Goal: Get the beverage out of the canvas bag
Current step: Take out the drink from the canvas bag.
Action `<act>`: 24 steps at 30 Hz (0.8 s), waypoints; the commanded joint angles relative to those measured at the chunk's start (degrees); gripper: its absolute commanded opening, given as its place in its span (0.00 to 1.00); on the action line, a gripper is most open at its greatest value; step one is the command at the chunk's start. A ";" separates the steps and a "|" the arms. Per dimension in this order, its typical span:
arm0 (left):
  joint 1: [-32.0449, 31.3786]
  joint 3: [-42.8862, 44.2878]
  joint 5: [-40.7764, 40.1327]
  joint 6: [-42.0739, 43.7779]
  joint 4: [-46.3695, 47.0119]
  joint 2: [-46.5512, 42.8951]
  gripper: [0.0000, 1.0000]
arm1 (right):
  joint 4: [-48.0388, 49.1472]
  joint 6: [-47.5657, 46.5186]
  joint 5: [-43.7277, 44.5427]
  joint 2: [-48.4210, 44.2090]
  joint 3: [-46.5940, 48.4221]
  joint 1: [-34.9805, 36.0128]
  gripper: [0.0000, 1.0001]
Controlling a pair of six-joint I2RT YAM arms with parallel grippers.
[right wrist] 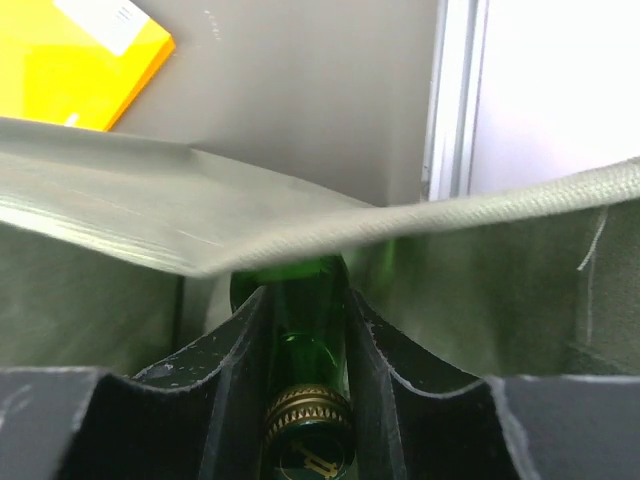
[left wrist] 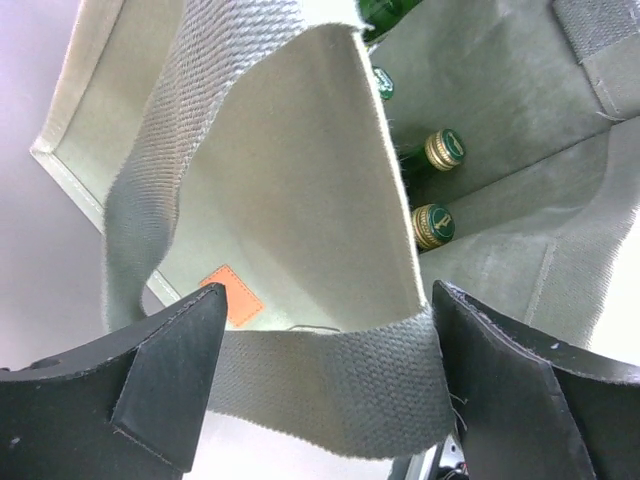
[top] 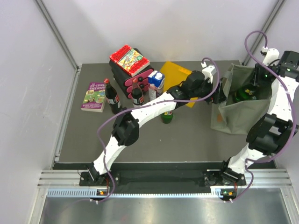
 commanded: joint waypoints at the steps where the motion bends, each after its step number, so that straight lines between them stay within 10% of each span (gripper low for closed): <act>1: 0.49 2.11 -1.37 3.39 1.05 -5.37 0.88 | -0.80 -2.24 -2.77 -6.02 6.39 1.33 0.00; 24: 3.04 -3.43 4.77 24.76 6.84 -14.60 0.97 | -11.70 -3.48 -5.93 -5.32 29.16 4.68 0.00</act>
